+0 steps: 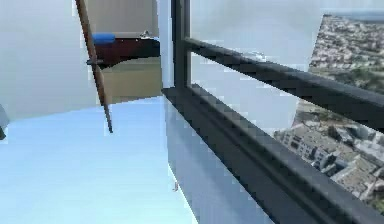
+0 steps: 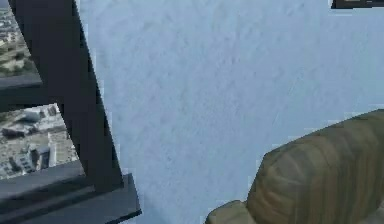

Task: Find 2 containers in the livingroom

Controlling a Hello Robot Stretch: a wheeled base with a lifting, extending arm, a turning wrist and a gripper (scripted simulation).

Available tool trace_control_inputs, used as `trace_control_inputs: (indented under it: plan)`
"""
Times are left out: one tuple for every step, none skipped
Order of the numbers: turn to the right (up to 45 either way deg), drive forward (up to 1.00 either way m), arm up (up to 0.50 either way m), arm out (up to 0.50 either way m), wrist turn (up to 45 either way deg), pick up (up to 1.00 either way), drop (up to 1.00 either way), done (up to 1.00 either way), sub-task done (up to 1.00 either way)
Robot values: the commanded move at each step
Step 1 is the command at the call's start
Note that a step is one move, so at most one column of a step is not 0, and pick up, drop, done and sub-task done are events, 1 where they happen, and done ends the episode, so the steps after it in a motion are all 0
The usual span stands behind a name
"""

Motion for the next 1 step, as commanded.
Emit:
trace_control_inputs:
  plan:
    - [45.0, 0.00, 0.00, 0.00, 0.0, 0.00, 0.00, 0.00, 0.00]
